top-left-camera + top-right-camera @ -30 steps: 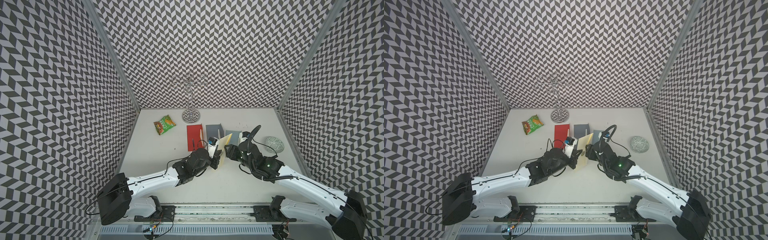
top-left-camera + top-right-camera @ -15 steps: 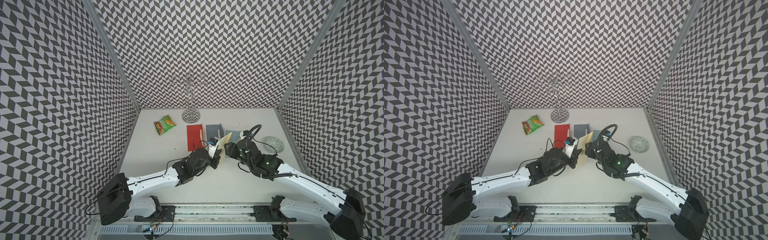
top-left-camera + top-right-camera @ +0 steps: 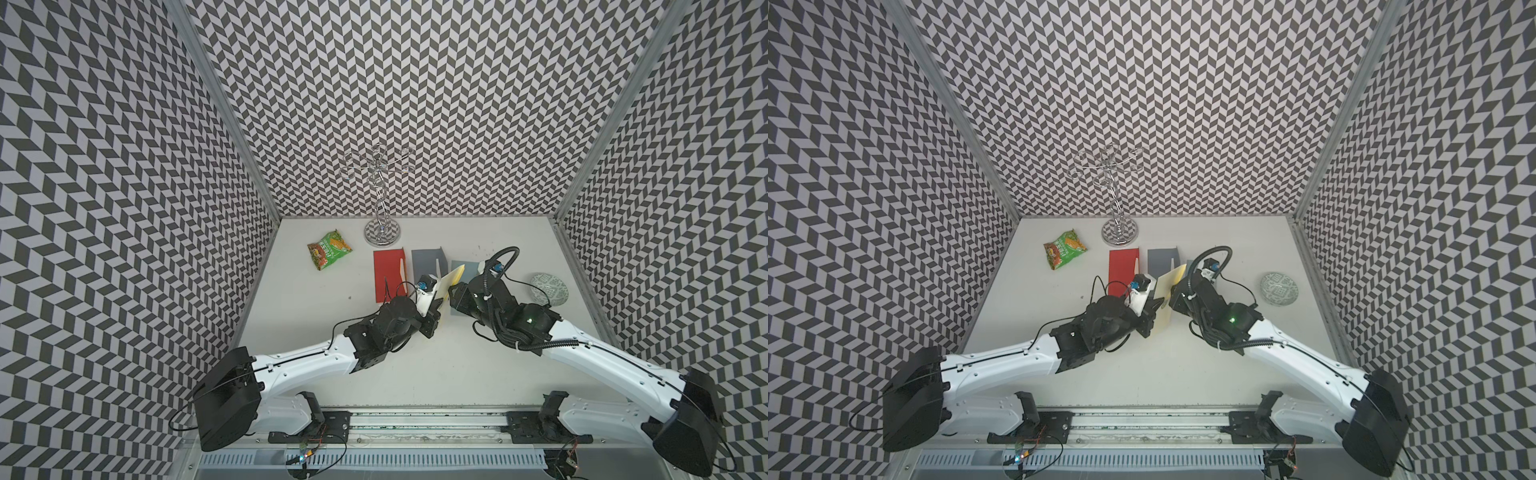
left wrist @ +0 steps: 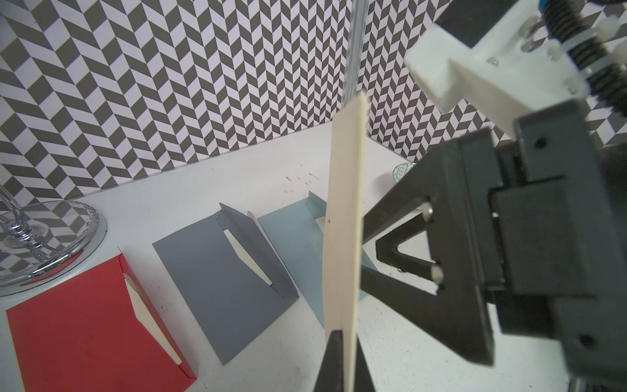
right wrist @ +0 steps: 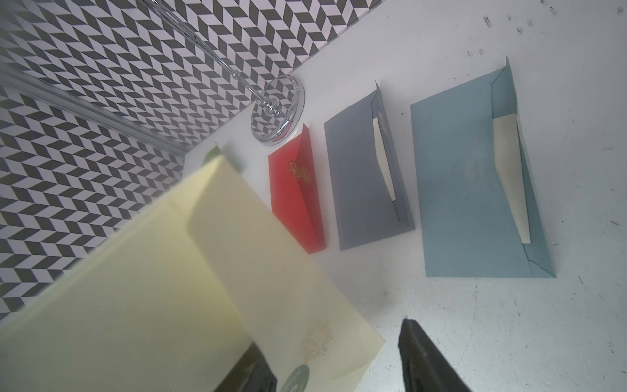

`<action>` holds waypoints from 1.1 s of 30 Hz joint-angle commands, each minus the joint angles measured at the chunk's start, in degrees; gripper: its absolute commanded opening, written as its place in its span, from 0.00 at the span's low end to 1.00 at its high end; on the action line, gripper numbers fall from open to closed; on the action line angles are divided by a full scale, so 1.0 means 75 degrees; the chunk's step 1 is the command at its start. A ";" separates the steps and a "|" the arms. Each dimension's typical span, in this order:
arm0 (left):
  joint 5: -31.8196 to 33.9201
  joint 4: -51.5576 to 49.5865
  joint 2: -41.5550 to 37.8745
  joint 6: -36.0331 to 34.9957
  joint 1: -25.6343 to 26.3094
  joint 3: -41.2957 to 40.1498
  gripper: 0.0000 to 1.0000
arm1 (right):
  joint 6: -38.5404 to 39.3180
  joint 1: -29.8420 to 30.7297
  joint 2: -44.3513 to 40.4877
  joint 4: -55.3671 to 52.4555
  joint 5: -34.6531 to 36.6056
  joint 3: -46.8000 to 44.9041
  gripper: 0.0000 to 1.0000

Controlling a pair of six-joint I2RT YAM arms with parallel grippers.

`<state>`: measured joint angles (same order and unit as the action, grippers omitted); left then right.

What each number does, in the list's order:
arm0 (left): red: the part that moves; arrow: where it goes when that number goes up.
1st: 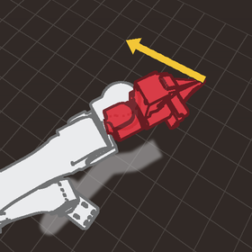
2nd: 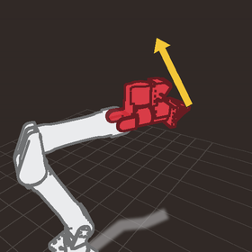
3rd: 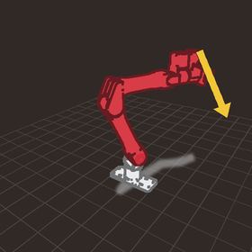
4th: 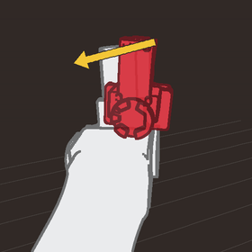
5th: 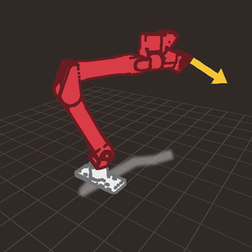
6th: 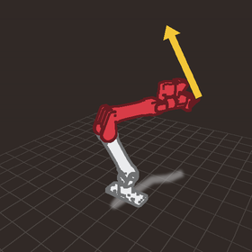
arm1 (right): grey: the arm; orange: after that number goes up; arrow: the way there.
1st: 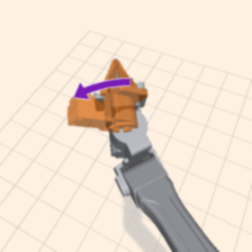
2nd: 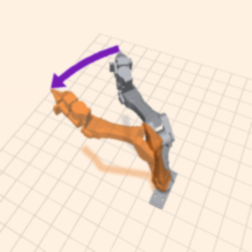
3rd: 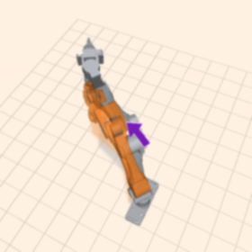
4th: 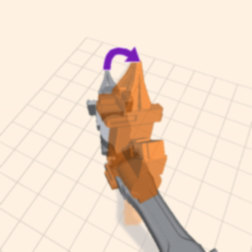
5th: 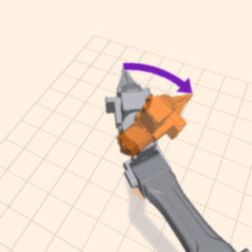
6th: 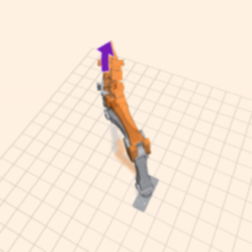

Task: Open the envelope
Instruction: Open the envelope flap on the envelope.

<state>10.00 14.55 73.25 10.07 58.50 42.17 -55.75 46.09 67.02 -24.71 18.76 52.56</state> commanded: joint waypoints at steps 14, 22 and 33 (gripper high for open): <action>0.0060 0.0516 -0.0206 -0.0029 0.0052 -0.0059 0.00 | 0.0230 -0.0016 -0.0009 0.0673 -0.0373 -0.0338 0.48; 0.0341 0.0899 -0.0315 0.0006 0.0052 -0.0306 0.00 | 0.0815 0.0013 0.0534 0.0060 0.0448 -0.0053 0.46; 0.0375 0.0661 -0.0182 -0.0065 0.0052 -0.0193 0.00 | 0.1556 0.0019 0.0383 0.0994 -0.1009 -0.0096 0.52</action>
<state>13.04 16.25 72.97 10.09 58.50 39.40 -45.52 46.17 71.40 -21.30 14.83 53.15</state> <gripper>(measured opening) 0.052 0.518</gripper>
